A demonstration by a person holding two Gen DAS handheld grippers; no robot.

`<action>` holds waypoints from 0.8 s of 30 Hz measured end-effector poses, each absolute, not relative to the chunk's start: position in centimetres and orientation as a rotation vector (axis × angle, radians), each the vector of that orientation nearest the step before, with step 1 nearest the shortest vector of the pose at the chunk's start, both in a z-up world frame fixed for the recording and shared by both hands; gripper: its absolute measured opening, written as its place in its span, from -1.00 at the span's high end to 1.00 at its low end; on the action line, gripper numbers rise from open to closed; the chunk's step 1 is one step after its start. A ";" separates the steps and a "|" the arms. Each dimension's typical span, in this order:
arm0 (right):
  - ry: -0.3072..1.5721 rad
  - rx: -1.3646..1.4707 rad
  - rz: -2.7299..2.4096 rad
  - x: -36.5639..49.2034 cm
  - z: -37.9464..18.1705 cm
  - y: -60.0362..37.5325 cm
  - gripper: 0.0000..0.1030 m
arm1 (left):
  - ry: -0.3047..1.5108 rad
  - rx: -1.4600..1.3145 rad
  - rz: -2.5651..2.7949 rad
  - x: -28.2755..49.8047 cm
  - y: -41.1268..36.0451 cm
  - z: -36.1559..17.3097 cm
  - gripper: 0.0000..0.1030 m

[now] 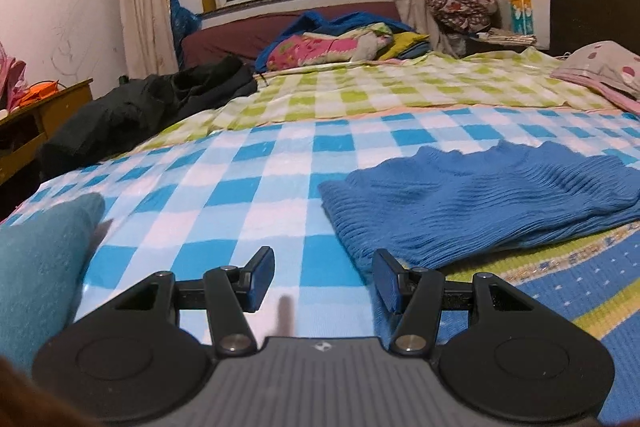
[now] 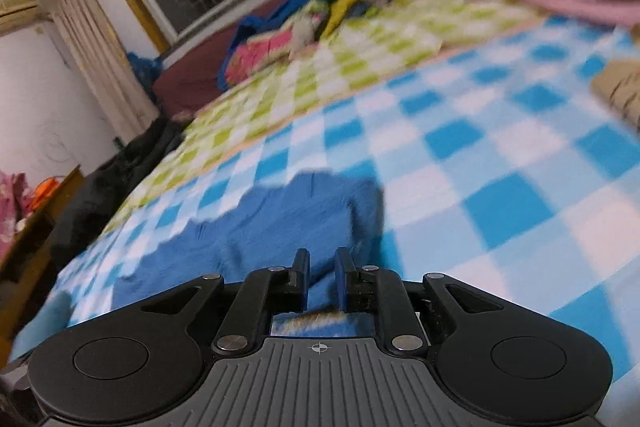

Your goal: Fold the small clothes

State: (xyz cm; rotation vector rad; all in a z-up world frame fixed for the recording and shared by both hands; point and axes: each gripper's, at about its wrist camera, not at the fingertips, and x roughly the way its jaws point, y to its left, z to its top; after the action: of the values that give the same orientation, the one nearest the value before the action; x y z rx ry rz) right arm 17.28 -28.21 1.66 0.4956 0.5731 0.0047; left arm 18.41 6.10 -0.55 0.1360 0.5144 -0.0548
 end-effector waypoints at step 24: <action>0.662 0.323 -0.054 22.5 -0.1 -27.6 0.70 | 0.570 0.108 -0.082 22.2 4.5 -1.6 -0.19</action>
State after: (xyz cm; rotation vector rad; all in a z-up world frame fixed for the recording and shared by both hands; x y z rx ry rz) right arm 22.47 -27.61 -0.07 0.3225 0.6617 -0.0539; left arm 22.16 4.50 -1.58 0.1085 0.5697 -0.0821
